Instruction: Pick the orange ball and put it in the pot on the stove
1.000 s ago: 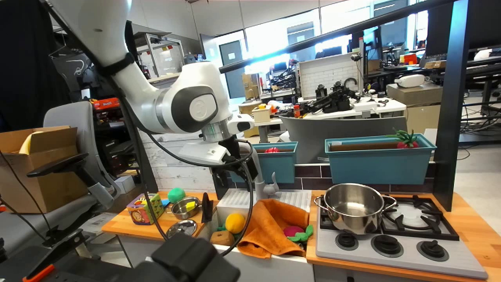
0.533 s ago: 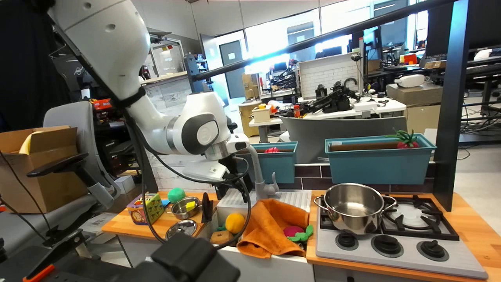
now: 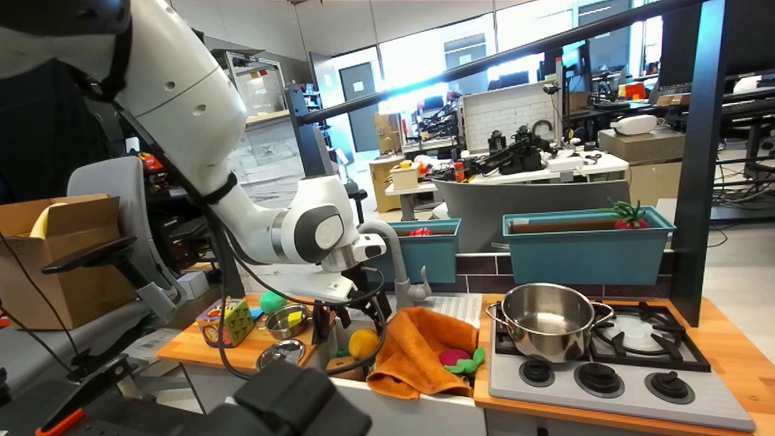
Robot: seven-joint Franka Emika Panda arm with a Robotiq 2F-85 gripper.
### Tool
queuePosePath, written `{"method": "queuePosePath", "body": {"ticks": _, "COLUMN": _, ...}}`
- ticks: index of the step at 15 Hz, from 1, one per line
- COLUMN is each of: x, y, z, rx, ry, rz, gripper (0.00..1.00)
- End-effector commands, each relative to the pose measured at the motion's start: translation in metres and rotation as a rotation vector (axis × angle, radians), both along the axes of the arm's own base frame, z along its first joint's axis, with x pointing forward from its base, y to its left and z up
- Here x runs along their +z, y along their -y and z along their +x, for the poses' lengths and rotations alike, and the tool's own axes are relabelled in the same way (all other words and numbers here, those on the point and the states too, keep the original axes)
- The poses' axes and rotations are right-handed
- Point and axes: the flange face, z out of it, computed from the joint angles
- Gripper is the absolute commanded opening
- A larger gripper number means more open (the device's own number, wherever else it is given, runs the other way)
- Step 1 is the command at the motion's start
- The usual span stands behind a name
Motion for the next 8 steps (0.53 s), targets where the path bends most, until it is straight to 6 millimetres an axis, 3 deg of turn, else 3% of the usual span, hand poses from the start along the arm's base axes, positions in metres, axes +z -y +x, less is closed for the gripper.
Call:
{"method": "queuePosePath", "body": {"ticks": 1, "x": -0.014, "y": 0.012, "z": 0.009, "rx": -0.018, "ry": -0.061, "rz": -0.019, "gripper": 1.00}}
{"method": "queuePosePath", "body": {"ticks": 4, "x": -0.024, "y": 0.024, "z": 0.009, "rx": -0.049, "ry": -0.106, "rz": -0.022, "gripper": 1.00}}
{"method": "queuePosePath", "body": {"ticks": 5, "x": -0.026, "y": 0.026, "z": 0.010, "rx": -0.057, "ry": -0.107, "rz": -0.022, "gripper": 0.75}}
{"method": "queuePosePath", "body": {"ticks": 6, "x": -0.026, "y": 0.028, "z": 0.011, "rx": -0.064, "ry": -0.111, "rz": -0.021, "gripper": 0.74}}
{"method": "queuePosePath", "body": {"ticks": 8, "x": -0.027, "y": 0.030, "z": 0.014, "rx": -0.075, "ry": -0.107, "rz": -0.020, "gripper": 0.58}}
